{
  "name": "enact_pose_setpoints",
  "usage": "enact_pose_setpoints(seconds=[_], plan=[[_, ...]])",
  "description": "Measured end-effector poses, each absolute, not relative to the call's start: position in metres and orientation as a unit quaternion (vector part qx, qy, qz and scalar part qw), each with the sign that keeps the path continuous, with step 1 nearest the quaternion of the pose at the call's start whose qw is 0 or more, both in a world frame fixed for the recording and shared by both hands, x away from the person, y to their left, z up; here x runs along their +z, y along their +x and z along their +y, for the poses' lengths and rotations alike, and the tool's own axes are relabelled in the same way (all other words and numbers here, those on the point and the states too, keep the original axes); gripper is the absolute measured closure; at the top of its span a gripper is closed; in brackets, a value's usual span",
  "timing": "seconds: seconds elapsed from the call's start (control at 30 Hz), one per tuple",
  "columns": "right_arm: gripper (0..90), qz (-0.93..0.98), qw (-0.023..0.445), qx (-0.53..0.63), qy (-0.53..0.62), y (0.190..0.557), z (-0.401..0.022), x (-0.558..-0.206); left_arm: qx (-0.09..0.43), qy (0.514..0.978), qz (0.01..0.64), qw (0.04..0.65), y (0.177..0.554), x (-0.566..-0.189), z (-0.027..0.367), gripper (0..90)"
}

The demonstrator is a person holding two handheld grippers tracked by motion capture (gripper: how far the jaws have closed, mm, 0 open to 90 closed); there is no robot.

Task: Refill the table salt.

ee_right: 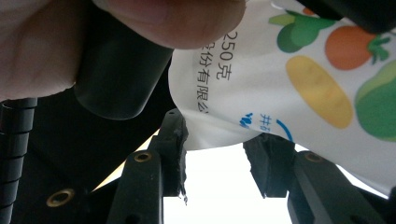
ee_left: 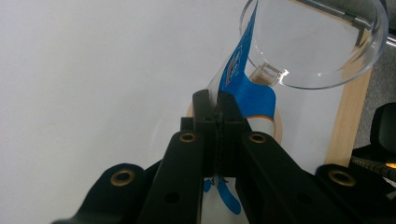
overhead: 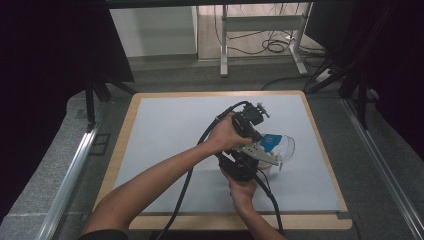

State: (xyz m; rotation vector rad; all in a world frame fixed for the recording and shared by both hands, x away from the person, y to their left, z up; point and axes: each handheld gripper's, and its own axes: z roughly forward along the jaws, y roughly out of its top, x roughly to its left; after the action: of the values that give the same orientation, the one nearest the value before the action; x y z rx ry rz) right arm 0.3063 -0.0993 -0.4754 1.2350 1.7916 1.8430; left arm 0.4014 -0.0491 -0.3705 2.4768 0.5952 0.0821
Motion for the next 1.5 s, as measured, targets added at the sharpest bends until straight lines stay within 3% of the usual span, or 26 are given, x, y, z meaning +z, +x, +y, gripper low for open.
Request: enact_pose_setpoints(seconds=[1.5], plan=[[60.4, 0.619, 0.143, 0.644, 0.426, 0.3058, -0.0945, -0.4740, 0.035, 0.929, 0.227, 0.292, 0.4017, -0.3687, -0.0439, 89.6]])
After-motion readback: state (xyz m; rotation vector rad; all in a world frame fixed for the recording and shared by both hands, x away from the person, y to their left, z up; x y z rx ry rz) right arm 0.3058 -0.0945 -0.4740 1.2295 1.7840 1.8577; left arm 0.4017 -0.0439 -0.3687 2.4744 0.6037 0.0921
